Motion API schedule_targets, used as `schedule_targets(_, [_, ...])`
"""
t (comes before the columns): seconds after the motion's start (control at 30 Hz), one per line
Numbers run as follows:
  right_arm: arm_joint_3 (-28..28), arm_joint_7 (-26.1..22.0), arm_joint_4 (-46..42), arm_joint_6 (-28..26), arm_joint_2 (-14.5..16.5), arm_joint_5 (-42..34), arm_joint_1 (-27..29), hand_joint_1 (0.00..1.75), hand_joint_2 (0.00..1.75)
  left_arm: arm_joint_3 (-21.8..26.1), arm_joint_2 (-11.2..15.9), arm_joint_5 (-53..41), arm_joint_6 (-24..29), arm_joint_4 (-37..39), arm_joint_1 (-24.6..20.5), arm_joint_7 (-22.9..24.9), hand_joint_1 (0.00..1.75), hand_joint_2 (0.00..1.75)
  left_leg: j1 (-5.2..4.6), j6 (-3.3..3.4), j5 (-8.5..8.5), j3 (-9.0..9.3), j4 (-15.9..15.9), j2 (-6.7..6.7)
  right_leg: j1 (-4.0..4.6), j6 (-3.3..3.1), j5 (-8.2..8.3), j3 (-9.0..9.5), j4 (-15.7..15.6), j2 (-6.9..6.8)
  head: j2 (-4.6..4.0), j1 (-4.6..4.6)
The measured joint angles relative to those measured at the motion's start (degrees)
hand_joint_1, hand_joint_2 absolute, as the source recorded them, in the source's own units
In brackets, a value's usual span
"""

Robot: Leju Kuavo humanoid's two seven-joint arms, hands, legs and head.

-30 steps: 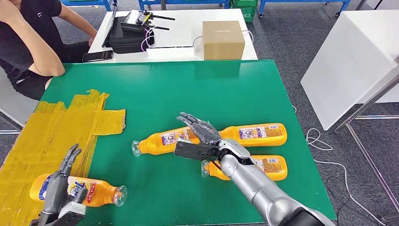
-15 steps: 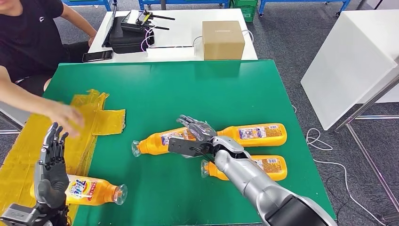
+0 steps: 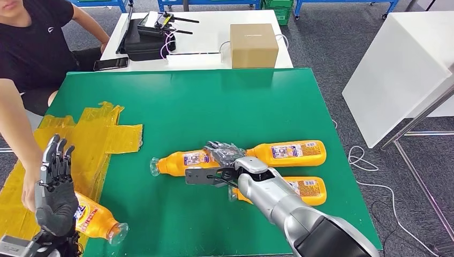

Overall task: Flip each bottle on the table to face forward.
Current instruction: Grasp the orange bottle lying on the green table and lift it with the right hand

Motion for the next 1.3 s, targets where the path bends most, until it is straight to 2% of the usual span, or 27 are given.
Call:
schedule_targets(0.07, [1.7,1.9,0.8,2.0,0.3,1.8,-0.5,1.2,1.75,0.0,-0.3,0.2,-0.5,0.0,-0.3,0.0,0.0,0.0,0.0,0.0,0.0,0.07,0.0,0.0,0.01,0.0,0.0,0.07,0.0,0.0,0.0,-0.01])
schedule_targets(0.1, [2.5,2.7,1.2,3.0,0.4,2.5,-0.7,1.52,1.75,0.0,-0.4,0.3,-0.8,0.0,-0.4,0.0,0.0,0.0,0.0,0.0,0.0,0.11,0.0,0.0,0.02,0.0,0.0,0.11,0.0,0.0,0.0,0.01])
schedule_targets(0.13, [3.1,3.2,1.5,3.7,0.5,3.0,-0.8,1.6,1.75,0.0,-0.5,0.4,-1.0,0.0,-0.6,0.0,0.0,0.0,0.0,0.0,0.0,0.15,0.0,0.0,0.02,0.0,0.0,0.14,0.0,0.0,0.0,0.0])
schedule_targets(0.23, [4.7,4.1,2.3,5.1,0.6,3.9,-0.7,1.62,1.75,0.0,-0.7,0.8,-1.4,0.0,-1.0,0.0,0.0,0.0,0.0,0.0,-0.02,0.28,0.0,0.04,0.02,0.0,0.0,0.26,0.0,0.02,-0.01,-0.02])
schedule_targets(0.37, [5.8,4.4,2.8,5.4,0.6,4.3,-0.8,1.75,1.75,0.0,-1.0,1.0,-1.7,0.0,-1.2,0.0,0.0,0.0,-0.01,0.0,-0.04,0.54,0.0,0.15,0.02,0.0,-0.01,0.5,0.0,0.06,0.0,0.01])
schedule_targets(0.6, [6.1,4.6,3.2,5.0,0.6,3.8,-0.7,1.75,1.75,0.0,-1.1,1.4,-2.1,0.0,-1.5,0.0,0.0,0.0,-0.02,0.0,-0.04,0.73,0.0,0.14,0.02,0.0,-0.01,0.7,-0.1,0.06,0.0,-0.03])
schedule_targets(0.97, [6.0,5.0,3.5,1.9,0.6,2.3,-0.2,1.75,1.75,0.0,-1.4,2.0,-2.3,0.0,-1.7,0.0,0.0,0.0,-0.01,0.0,-0.04,0.75,0.0,0.16,0.04,0.0,0.0,0.72,0.0,0.07,0.0,-0.02])
schedule_targets(1.07, [5.2,3.6,3.6,-2.7,0.6,0.2,0.2,1.75,1.75,0.1,-1.7,2.8,-3.0,0.0,-1.7,0.0,0.0,0.0,-0.01,0.0,-0.04,0.72,0.0,0.16,0.02,0.0,0.0,0.75,0.0,0.07,0.0,-0.02])
schedule_targets(1.2, [0.4,-5.2,2.0,-18.2,0.4,-5.2,3.0,1.75,1.75,2.7,-4.6,9.7,-8.7,0.4,0.2,0.1,0.0,1.75,0.0,0.0,-0.04,0.58,0.0,0.2,-0.04,0.0,0.0,0.64,0.0,0.16,0.0,-0.02])
schedule_targets(1.3, [-4.4,-11.6,-3.2,-25.2,0.2,-7.7,6.0,1.75,1.75,6.9,-9.2,16.9,-14.4,1.1,2.3,1.9,0.0,1.75,0.0,0.0,-0.05,0.49,0.0,0.2,-0.02,0.01,-0.01,0.48,0.0,0.23,0.0,-0.02])
